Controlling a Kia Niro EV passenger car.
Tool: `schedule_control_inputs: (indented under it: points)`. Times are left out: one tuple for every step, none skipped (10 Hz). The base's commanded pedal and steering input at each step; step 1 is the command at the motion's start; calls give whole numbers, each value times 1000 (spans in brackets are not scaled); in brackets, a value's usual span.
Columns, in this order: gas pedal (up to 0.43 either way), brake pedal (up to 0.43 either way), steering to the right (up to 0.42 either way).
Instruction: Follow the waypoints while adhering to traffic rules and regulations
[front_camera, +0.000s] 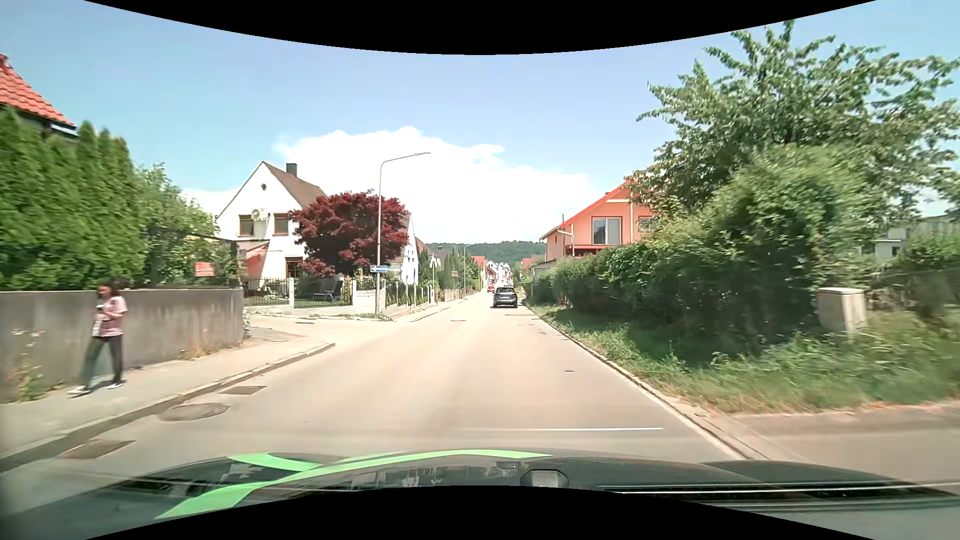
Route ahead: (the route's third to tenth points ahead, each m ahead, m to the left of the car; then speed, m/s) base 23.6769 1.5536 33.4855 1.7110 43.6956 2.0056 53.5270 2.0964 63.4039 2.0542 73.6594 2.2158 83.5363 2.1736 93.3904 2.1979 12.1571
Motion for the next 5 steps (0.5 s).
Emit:
schedule_control_inputs:
  points:
    - [0, 0, 0]
    - [20, 0, 0]
    - [28, 0, 0]
    - [59, 0, 0]
    - [67, 0, 0]
